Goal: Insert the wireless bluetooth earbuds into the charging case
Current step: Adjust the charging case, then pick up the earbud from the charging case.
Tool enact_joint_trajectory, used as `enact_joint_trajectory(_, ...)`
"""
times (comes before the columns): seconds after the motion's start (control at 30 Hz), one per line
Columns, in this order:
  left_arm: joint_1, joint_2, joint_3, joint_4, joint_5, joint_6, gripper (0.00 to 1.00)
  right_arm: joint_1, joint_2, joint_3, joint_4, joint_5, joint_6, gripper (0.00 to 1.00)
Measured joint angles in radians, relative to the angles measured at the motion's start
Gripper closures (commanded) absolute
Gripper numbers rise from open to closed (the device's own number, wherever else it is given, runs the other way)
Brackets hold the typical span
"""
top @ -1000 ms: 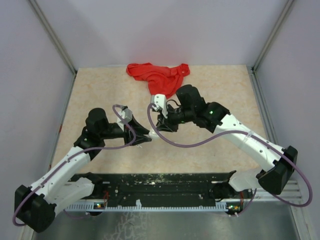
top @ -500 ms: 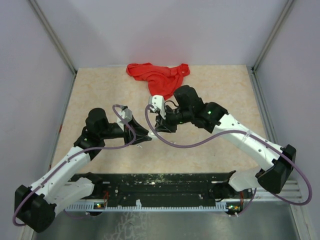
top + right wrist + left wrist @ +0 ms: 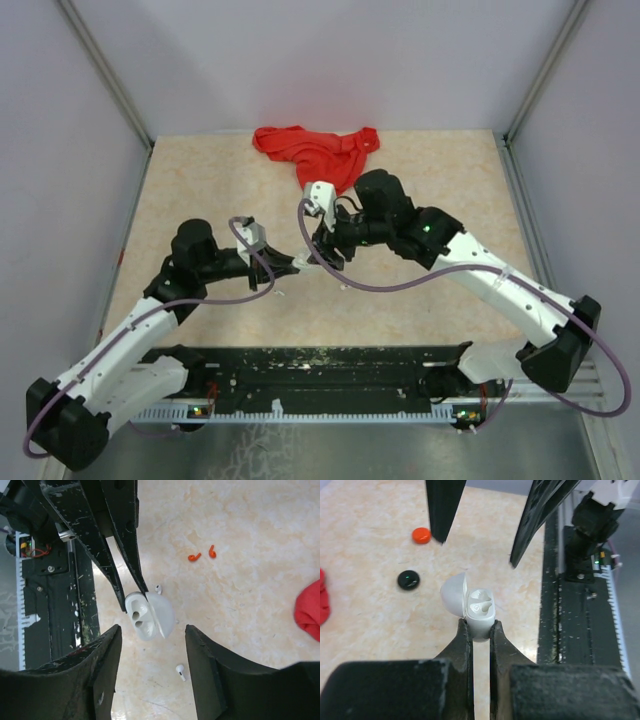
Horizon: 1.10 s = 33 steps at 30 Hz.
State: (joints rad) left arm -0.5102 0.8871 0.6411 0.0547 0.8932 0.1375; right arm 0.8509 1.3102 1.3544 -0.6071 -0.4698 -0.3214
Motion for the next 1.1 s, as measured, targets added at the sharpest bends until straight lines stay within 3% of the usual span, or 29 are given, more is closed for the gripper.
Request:
enact_joint_trajectory(0.3, 0.0, -0.114, -0.05, -0.018, -0.171, 0.134, 0.99, 0.0, -0.179, -0.123, 0.069, 0.162, 0.162, 0.38)
enact_joint_trajectory(0.53, 0.0, -0.176, -0.059, -0.018, -0.311, 0.143, 0.99, 0.0, -0.194, -0.229, 0.002, 0.35, 0.294, 0.38)
enact_joint_trajectory(0.8, 0.0, -0.223, -0.077, -0.009, -0.457, 0.143, 0.99, 0.0, -0.094, -0.388, -0.023, 0.483, 0.404, 0.44)
enact_joint_trajectory(1.1, 0.002, -0.223, -0.083, -0.008, -0.707, 0.113, 0.99, 0.0, 0.113, -0.377, 0.018, 0.497, 0.366, 0.56)
